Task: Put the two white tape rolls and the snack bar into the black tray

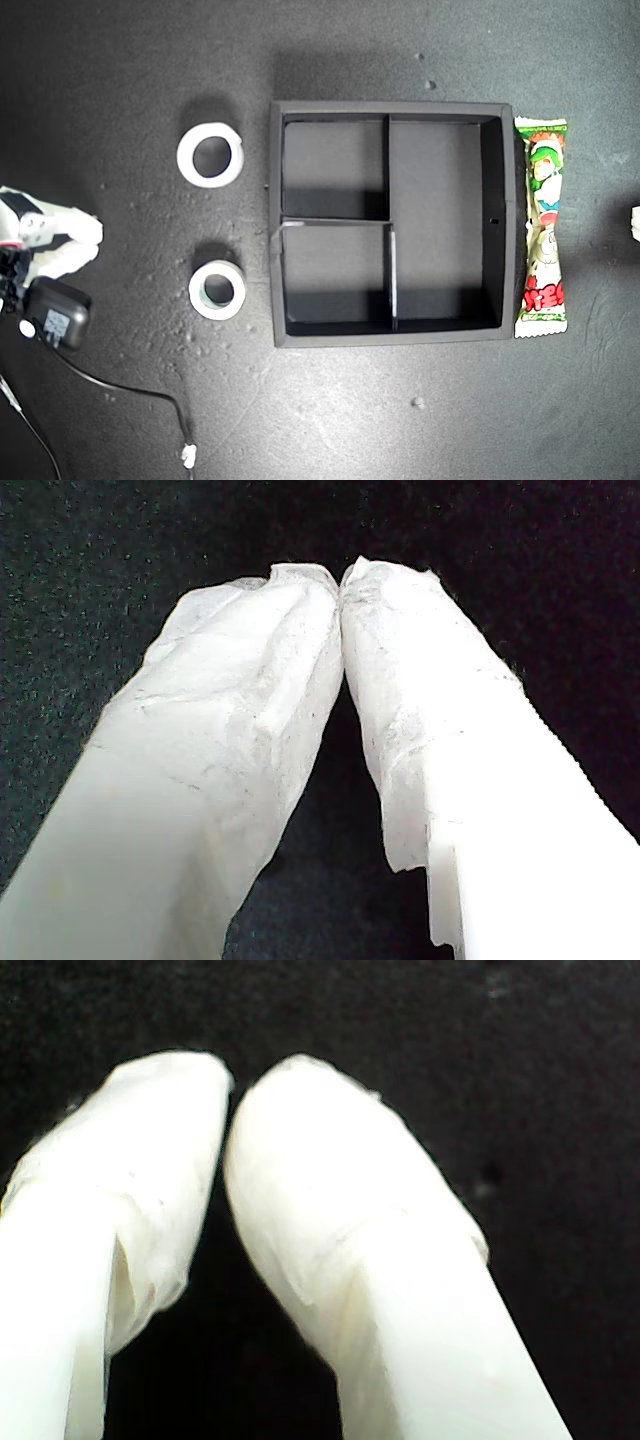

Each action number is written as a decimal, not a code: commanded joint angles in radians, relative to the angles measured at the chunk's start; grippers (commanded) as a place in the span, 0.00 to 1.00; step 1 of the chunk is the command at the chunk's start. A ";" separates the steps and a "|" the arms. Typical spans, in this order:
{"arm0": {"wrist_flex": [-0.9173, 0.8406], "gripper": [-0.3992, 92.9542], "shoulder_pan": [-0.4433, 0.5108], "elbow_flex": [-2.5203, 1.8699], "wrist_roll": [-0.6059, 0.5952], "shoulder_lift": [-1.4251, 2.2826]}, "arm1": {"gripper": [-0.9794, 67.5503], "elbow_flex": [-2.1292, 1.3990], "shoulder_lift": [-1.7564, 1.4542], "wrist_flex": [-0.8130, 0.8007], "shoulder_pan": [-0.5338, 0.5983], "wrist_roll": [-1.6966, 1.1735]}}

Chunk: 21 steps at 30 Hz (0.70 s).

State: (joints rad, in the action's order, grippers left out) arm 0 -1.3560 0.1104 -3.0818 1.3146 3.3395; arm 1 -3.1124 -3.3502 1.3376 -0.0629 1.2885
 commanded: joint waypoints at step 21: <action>-0.037 0.01 0.011 -0.057 -0.020 0.046 | 0.01 -0.012 0.002 0.003 0.043 0.008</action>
State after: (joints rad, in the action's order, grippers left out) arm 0 -1.3560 0.1104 -3.0818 1.3070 3.3395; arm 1 -3.1124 -3.3502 1.3376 -0.0245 1.2993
